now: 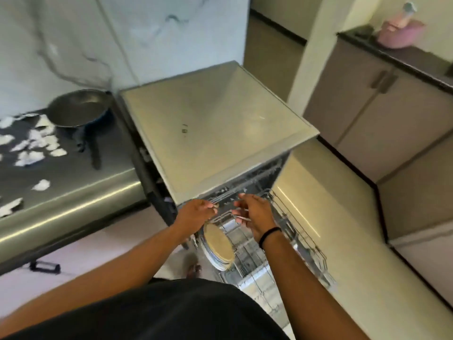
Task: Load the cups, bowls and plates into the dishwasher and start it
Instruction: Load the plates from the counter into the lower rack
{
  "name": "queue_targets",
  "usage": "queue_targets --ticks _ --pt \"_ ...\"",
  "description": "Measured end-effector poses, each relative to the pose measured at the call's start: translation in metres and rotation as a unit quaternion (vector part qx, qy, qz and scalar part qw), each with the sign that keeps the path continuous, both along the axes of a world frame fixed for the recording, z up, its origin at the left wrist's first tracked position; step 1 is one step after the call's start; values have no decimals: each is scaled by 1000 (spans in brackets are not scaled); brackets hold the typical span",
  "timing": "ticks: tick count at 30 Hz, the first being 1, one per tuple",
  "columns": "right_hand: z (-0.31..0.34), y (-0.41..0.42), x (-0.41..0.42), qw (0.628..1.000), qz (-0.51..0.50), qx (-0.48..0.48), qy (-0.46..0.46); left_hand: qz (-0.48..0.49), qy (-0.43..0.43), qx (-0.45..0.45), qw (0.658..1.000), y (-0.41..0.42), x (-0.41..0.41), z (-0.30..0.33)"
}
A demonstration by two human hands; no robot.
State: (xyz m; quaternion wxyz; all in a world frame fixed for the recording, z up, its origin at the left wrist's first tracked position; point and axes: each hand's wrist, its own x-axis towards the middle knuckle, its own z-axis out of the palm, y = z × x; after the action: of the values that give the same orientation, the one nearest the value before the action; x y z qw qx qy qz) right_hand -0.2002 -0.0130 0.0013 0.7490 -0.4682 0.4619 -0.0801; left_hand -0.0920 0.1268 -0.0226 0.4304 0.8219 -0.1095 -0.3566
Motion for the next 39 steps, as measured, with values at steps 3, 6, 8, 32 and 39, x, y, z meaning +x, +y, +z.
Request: queue_targets --ticks 3,6,8,32,39 --pt "16 24 40 997 70 6 -39 89 -39 -24 995 33 11 26" --pt "31 56 75 989 134 6 -66 157 -67 -50 984 70 24 50" --pt "42 86 96 979 191 -6 -74 205 -91 -78 971 100 34 63" --pt "58 556 248 825 555 -87 -57 631 -74 -210 743 557 96 48" --pt "51 612 271 788 603 -119 -44 704 -47 -245 665 606 114 23"
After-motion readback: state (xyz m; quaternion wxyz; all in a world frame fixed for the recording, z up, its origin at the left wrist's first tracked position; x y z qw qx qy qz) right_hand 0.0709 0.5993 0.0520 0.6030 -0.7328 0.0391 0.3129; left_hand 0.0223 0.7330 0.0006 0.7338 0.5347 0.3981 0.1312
